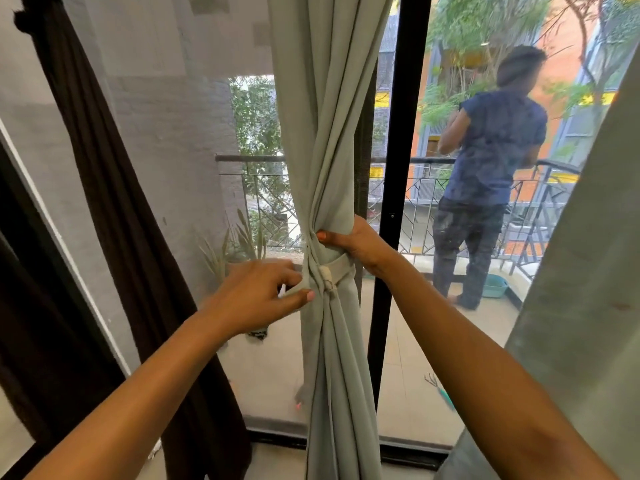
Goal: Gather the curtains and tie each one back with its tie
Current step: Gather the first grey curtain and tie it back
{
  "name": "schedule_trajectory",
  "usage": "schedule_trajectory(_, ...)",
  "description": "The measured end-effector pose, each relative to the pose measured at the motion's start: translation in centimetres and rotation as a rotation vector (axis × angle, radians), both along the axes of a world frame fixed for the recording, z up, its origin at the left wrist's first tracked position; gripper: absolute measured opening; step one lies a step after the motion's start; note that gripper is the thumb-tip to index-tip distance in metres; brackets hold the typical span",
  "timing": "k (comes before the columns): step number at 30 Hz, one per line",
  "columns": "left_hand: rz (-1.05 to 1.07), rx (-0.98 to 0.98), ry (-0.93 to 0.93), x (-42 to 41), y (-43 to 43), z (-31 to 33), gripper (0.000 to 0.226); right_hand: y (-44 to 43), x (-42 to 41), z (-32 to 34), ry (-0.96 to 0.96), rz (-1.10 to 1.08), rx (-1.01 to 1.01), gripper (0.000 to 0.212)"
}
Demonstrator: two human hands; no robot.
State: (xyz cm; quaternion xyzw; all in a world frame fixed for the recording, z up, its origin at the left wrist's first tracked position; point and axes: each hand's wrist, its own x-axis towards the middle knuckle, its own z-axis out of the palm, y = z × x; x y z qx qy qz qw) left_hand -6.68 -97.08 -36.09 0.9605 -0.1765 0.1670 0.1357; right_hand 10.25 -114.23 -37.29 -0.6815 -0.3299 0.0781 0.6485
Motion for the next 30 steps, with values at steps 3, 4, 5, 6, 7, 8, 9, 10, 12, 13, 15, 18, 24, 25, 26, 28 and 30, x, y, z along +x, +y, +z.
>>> schedule_trajectory(3, -0.083, 0.052, -0.100, 0.4, -1.5, 0.9, 0.031, -0.7, -0.6, 0.1, -0.052, -0.043, -0.019, 0.044)
schedule_trajectory(4, -0.119, 0.076, -0.105, 0.8, -1.7, 1.2, 0.029, -1.1, -0.7, 0.1, -0.069, -0.066, -0.025, 0.043)
schedule_trajectory(5, -0.165, 0.096, -0.093, 1.3, -1.7, 1.4, 0.028, -1.4, -0.8, 0.0, -0.081, -0.086, -0.029, 0.042)
schedule_trajectory(6, -0.216, 0.108, -0.067, 1.7, -1.7, 1.6, 0.027, -1.8, -0.9, 0.0, -0.085, -0.099, -0.031, 0.041)
schedule_trajectory(7, -0.260, 0.113, -0.038, 2.2, -1.7, 1.6, 0.025, -2.2, -1.0, 0.0, -0.081, -0.108, -0.031, 0.040)
schedule_trajectory(8, -0.290, 0.116, -0.011, 2.7, -1.7, 1.5, 0.024, -2.5, -1.1, 0.0, -0.075, -0.118, -0.030, 0.042)
schedule_trajectory(9, -0.303, 0.121, 0.014, 3.2, -1.7, 1.3, 0.026, -2.9, -1.1, 0.0, -0.072, -0.127, -0.030, 0.044)
schedule_trajectory(10, -0.304, 0.123, 0.036, 3.5, -1.8, 1.2, 0.031, -3.1, -1.3, 0.0, -0.070, -0.134, -0.035, 0.047)
schedule_trajectory(12, -0.301, 0.104, 0.062, 4.1, -2.0, 0.9, 0.035, -3.4, -1.6, 0.1, -0.065, -0.141, -0.058, 0.046)
schedule_trajectory(13, -0.304, 0.078, 0.064, 4.2, -2.0, 0.9, 0.034, -3.6, -1.8, 0.0, -0.062, -0.142, -0.075, 0.047)
schedule_trajectory(15, -0.312, 0.046, 0.019, 4.4, -2.1, 0.8, 0.028, -4.0, -2.2, -0.4, -0.055, -0.140, -0.074, 0.050)
schedule_trajectory(18, -0.298, 0.021, -0.081, 4.7, -2.3, 0.5, 0.017, -4.9, -3.4, -1.9, 0.041, -0.145, 0.166, 0.045)
schedule_trajectory(24, -0.269, -0.132, -0.146, 4.9, -2.8, 0.1, 0.017, -5.2, -6.1, -6.7, 0.118, -0.202, 0.406, 0.030)
schedule_trajectory(25, -0.266, -0.165, -0.138, 4.9, -2.8, 0.1, 0.019, -5.1, -6.3, -7.1, 0.105, -0.181, 0.354, 0.035)
schedule_trajectory(26, -0.263, -0.189, -0.130, 4.9, -2.8, 0.0, 0.022, -5.0, -6.5, -7.3, 0.094, -0.160, 0.304, 0.040)
schedule_trajectory(28, -0.245, -0.210, -0.109, 4.8, -2.7, -0.1, 0.032, -4.9, -6.6, -7.0, 0.090, -0.147, 0.248, 0.041)
schedule_trajectory(30, -0.239, -0.225, -0.093, 4.7, -2.8, -0.2, 0.041, -5.0, -6.6, -6.6, 0.115, -0.138, 0.262, 0.031)
